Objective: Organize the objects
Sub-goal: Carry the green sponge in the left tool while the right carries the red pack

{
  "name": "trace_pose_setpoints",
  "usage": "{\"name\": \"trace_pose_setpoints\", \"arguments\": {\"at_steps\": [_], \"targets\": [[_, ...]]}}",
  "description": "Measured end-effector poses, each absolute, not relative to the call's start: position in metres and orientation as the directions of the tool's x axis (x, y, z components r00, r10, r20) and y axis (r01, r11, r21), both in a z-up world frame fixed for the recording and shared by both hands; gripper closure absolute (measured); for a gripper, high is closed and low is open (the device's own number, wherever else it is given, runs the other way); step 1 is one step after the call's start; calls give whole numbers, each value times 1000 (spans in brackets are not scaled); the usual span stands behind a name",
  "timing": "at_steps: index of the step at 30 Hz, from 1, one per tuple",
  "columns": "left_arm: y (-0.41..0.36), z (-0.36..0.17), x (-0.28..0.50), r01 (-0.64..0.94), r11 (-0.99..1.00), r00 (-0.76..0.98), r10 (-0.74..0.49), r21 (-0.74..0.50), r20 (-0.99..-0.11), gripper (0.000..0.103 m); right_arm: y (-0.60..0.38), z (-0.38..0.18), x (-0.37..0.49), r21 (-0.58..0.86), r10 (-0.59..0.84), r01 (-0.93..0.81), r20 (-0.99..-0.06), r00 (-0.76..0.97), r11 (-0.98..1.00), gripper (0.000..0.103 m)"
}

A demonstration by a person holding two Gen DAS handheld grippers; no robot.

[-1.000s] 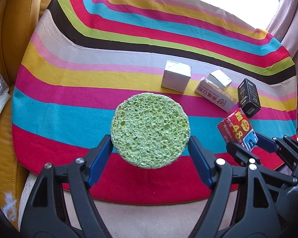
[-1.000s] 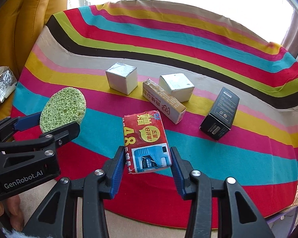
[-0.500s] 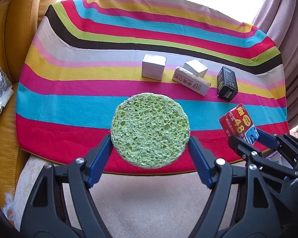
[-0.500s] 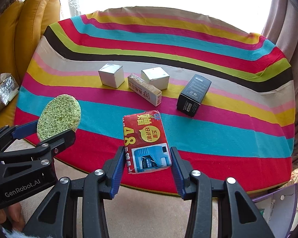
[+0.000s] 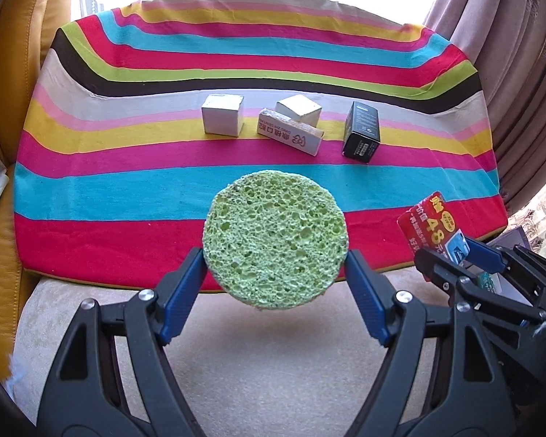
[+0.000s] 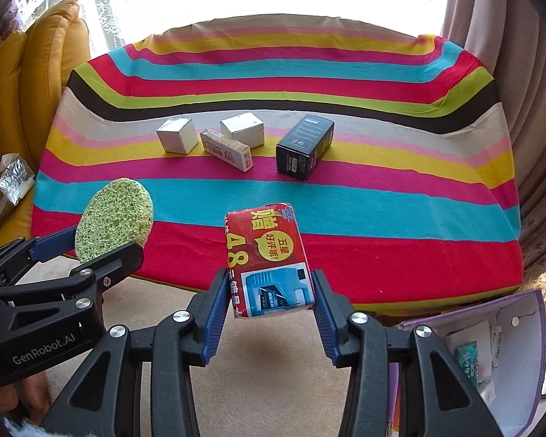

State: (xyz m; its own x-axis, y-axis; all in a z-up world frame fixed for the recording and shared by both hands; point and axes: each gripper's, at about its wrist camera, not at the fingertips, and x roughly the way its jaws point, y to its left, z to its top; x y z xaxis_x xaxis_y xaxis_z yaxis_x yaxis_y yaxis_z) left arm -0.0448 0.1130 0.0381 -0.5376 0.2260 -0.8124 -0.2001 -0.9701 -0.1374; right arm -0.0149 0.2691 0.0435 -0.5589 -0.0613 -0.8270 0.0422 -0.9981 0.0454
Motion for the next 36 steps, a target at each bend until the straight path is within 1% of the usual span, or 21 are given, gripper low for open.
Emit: {"name": "trace_pose_setpoints", "arguments": {"at_steps": [17, 29, 36], "targets": [[161, 40, -26, -297, -944, -500, 282, -144, -819, 23, 332, 44, 26, 65, -18, -66, -830, -557, -996, 58], [214, 41, -9, -410, -894, -445, 371, -184, -815, 23, 410, 43, 63, 37, 99, -239, -841, -531, -970, 58], [255, 38, 4, -489, -851, -389, 410, -192, -825, 23, 446, 34, 76, -41, 215, -347, -849, -483, -937, 58]]}}
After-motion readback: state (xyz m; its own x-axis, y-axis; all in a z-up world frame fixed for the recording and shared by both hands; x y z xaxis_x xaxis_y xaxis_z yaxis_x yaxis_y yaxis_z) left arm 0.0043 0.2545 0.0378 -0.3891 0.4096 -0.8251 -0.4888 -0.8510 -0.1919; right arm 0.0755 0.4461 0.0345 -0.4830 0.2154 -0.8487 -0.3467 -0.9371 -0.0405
